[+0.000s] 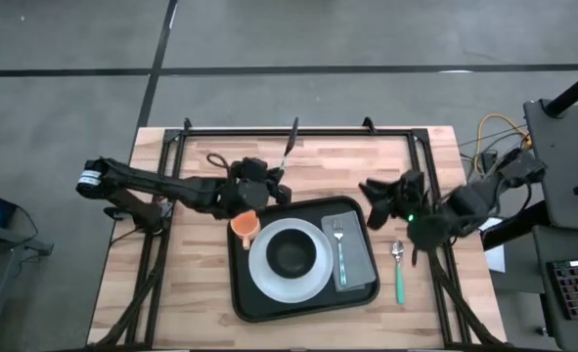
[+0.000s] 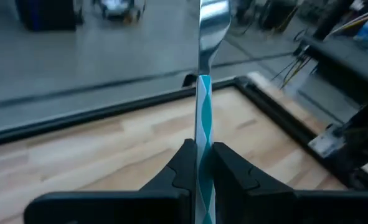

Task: Set up tray
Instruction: Put the blue butter knife on the gray napkin to the right side of the blue fork

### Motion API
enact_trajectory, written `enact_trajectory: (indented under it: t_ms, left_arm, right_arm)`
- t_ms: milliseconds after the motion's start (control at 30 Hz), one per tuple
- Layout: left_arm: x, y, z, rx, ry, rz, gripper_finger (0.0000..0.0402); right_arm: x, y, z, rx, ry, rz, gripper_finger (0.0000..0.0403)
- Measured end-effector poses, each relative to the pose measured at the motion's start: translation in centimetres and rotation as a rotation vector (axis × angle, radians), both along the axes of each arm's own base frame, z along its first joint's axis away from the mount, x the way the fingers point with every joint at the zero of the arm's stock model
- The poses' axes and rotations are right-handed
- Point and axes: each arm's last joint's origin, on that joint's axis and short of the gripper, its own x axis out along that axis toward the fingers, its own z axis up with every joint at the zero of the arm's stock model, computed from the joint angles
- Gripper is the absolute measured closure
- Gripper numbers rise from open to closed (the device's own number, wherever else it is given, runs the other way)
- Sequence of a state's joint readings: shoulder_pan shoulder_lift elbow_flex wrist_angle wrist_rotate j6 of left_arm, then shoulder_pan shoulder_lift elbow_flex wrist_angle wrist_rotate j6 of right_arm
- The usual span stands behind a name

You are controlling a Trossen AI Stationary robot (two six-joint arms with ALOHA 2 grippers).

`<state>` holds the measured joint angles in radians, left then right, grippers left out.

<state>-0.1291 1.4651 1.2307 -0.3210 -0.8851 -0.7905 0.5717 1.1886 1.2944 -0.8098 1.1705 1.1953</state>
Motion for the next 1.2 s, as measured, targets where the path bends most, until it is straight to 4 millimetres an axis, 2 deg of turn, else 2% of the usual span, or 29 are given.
enact_trajectory:
  t_ms: [133, 400, 600, 767, 867, 1000, 1200]
  left_arm:
    - [1.5, -1.1, -0.6, 0.066, -0.02, -0.015, 0.0387]
    - [4.6, -4.2, -1.7, 0.212, -0.071, -0.11, 0.0387]
    - [5.0, -5.9, -1.4, 0.208, -0.141, -0.154, 0.0387]
    - [5.5, -6.3, -1.4, 0.216, -0.128, -0.204, 0.0387]
    - [5.8, -6.5, -1.2, 0.213, -0.136, -0.22, 0.0387]
    - [6.0, -7.0, -1.1, 0.212, -0.141, -0.24, 0.0387]
    - [5.9, -7.4, -1.2, 0.244, -0.11, -0.26, 0.0387]
  right_arm:
    - [1.3, 1.5, -1.4, -0.05, -0.009, -0.012, 0.0259]
    - [2.3, 2.4, -4.4, -0.133, 0.091, -0.008, 0.0253]
    - [2.0, 2.1, -5.7, -0.139, 0.093, -0.032, 0.0269]
    - [2.6, 2.0, -6.6, -0.059, 0.034, -0.039, 0.0277]
    - [3.5, 2.5, -6.6, -0.071, 0.011, 0.032, 0.0277]
    - [4.5, 3.2, -5.6, -0.125, -0.055, 0.135, 0.0277]
    - [4.7, 2.5, -4.7, -0.134, -0.129, 0.032, 0.0277]
